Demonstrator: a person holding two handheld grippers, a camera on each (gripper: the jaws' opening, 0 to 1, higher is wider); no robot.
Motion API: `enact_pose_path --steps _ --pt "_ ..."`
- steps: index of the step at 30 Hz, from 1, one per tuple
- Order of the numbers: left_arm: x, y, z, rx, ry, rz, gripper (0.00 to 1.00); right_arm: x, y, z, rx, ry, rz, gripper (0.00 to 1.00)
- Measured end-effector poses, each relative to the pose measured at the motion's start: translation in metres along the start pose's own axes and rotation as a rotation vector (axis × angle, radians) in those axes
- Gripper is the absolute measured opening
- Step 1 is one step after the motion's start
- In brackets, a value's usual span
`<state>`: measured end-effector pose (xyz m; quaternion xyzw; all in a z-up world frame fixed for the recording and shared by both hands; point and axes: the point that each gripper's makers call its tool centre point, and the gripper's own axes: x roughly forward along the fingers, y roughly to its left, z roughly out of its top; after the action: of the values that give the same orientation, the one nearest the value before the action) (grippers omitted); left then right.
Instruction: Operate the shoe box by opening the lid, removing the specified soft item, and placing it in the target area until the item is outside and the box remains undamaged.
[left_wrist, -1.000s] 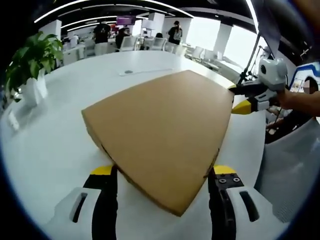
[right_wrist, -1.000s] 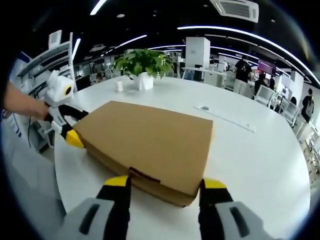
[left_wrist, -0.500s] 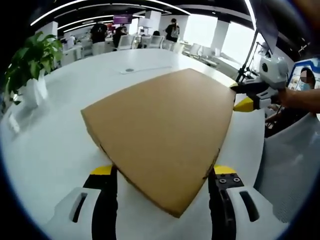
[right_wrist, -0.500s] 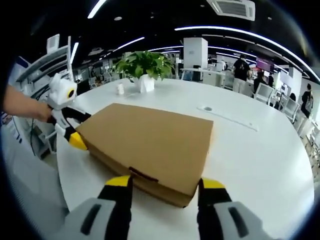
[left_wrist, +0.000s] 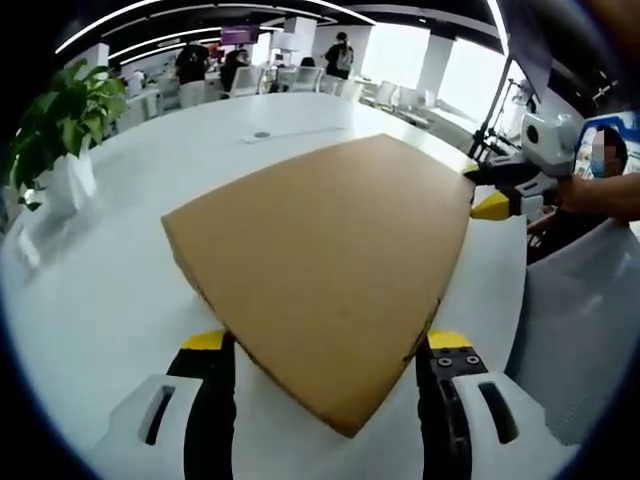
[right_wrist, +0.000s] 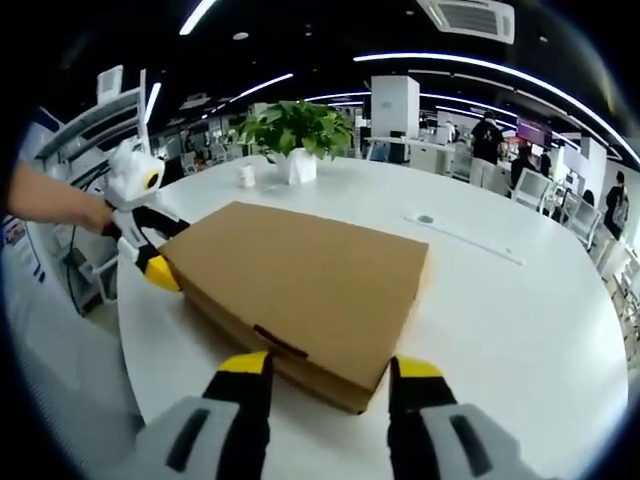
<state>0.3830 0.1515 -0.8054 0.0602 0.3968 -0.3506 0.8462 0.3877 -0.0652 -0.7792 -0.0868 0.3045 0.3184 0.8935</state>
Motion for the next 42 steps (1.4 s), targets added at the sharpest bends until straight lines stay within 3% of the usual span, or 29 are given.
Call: enact_pose_path --steps 22,31,42 --pt "-0.022 0.012 -0.013 0.038 0.060 -0.018 0.75 0.005 0.036 0.004 -0.024 0.003 0.049 0.39" --pt "-0.025 0.026 -0.016 0.076 0.112 -0.024 0.76 0.007 0.053 0.004 -0.043 0.007 0.071 0.38" --pt "-0.030 0.032 -0.020 0.067 0.121 -0.026 0.74 0.008 0.060 0.004 -0.049 0.009 0.080 0.37"
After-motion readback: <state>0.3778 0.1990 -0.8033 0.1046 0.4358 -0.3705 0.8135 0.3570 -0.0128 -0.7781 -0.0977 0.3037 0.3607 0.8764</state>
